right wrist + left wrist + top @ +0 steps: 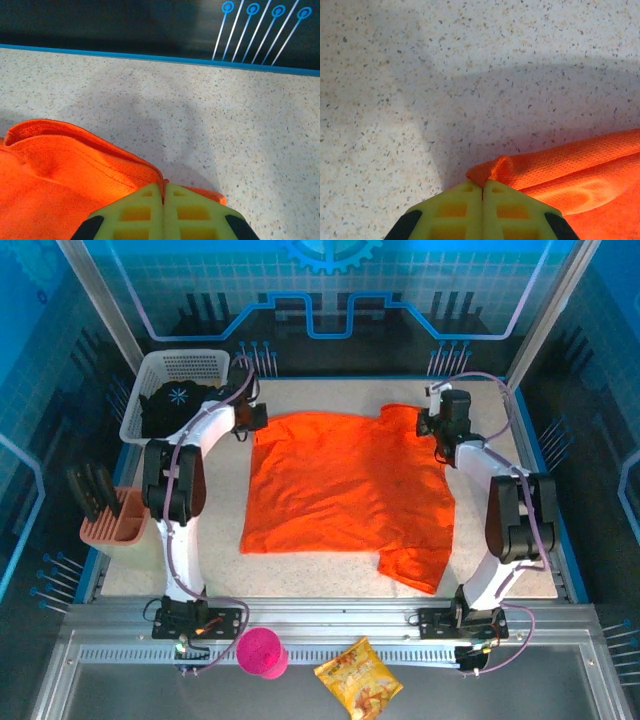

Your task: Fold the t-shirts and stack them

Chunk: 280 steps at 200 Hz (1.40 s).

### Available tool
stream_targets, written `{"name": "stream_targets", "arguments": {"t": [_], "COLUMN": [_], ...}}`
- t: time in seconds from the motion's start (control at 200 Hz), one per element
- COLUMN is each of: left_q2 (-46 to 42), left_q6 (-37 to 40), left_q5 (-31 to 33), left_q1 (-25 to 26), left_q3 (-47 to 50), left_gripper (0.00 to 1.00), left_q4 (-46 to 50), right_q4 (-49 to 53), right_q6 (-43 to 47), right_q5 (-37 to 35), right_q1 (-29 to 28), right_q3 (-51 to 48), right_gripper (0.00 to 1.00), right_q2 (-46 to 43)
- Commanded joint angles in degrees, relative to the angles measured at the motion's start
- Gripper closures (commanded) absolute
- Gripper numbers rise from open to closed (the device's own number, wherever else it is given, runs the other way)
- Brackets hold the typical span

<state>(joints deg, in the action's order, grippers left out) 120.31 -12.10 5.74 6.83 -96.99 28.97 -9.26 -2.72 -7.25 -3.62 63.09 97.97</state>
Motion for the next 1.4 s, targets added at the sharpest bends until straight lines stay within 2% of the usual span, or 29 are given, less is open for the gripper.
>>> {"name": "stream_targets", "arguments": {"t": [0.0, 0.27, 0.661, 0.856, 1.096, 1.156, 1.241, 1.316, 1.396], "left_q2": [-4.4, -8.0, -11.6, -12.6, -11.0, -11.3, -13.1, -15.4, -17.6], "left_q6": [-1.5, -1.8, -2.4, -2.8, -3.5, -3.6, -3.5, -3.2, -2.8], "left_q5": [-0.1, -0.1, 0.5, 0.3, -2.6, -3.0, -2.9, -2.4, -1.8], "left_q1": [-0.2, -0.2, -0.2, -0.1, 0.3, 0.6, 1.3, 2.0, 2.5], "left_q3": [2.7, 8.1, 16.0, 19.2, 20.1, 20.8, 22.7, 24.3, 25.1], "left_gripper": [1.00, 1.00, 1.00, 1.00, 1.00, 0.79, 0.55, 0.44, 0.39], "left_q4": [-2.5, -3.2, -3.6, -3.8, -2.9, -3.1, -4.3, -5.0, -4.5], "right_q4": [-4.3, -5.3, -0.3, 2.9, 12.0, 16.0, 20.0, 20.7, 21.6], "right_q6": [-3.0, -4.3, -2.6, -1.7, -2.0, -2.0, -1.3, -0.7, -0.3], "right_q5": [0.1, -0.4, -1.3, -1.8, -0.4, 0.7, 2.8, 5.0, 7.3], "right_q1": [0.8, 1.2, 2.1, 2.7, 2.7, 2.7, 2.7, 2.7, 2.7], "right_q3": [-3.7, -14.0, -21.6, -21.4, -16.1, -14.1, -13.0, -13.0, -13.1], "right_gripper": [1.00, 1.00, 1.00, 1.00, 1.00, 1.00, 0.90, 0.77, 0.59], "right_q2": [-4.3, -11.4, -16.8, -16.8, -11.7, -10.3, -9.1, -10.2, -12.5]}}
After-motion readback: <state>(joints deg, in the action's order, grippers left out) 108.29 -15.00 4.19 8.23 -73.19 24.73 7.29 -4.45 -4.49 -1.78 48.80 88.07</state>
